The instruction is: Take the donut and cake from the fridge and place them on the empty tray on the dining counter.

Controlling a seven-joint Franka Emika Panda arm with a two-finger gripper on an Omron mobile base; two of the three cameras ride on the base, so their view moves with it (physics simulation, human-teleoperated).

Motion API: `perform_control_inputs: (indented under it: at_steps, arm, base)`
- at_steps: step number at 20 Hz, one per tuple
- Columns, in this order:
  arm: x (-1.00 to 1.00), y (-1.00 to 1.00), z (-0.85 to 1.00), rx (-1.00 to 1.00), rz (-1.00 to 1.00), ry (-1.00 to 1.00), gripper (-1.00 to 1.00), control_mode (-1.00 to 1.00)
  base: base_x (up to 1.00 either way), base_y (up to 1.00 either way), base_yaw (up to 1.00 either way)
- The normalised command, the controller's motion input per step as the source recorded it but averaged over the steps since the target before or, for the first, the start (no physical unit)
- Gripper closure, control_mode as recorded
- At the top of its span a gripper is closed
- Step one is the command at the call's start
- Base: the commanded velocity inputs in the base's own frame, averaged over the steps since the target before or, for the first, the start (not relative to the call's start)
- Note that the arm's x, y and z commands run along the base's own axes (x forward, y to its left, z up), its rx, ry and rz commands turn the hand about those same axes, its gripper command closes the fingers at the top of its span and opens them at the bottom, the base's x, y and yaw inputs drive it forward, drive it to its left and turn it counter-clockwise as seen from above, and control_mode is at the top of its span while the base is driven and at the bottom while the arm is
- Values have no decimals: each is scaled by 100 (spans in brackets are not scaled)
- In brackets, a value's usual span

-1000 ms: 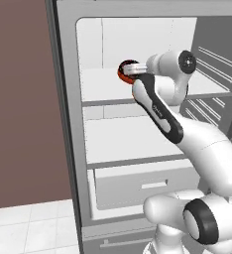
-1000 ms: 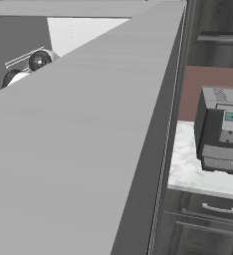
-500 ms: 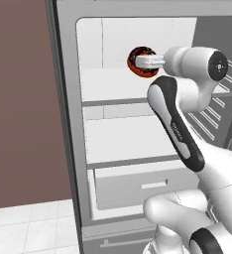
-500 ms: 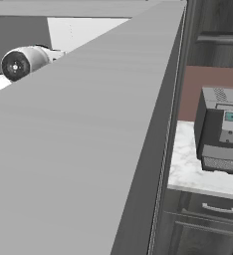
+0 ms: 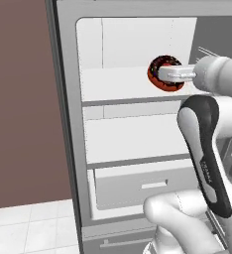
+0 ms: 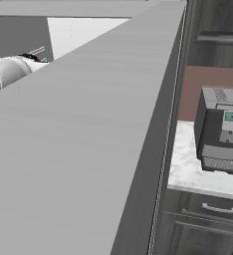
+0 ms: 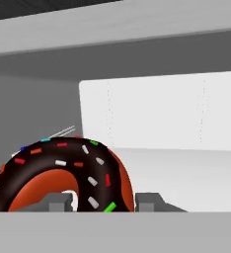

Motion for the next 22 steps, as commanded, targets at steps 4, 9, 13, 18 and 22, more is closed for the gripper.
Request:
perform_control_inputs:
  at_steps: [4,9,13,18,22]
  arm:
    - [-100,-29,-23,-1,-17,10,100,-100]
    - [-100,-9,-3,0,-11,16,100,-100]
    - [-82,-27,-24,-2,-11,29,100,-100]
    - [-59,-30,-17,-1,-8,25,100,-100]
    - [-24,-2,2,1,0,3,100,100]
  base:
    - [0,0,0]
    - [0,0,0]
    - [0,0,0]
    - [0,0,0]
    - [-62,34,1]
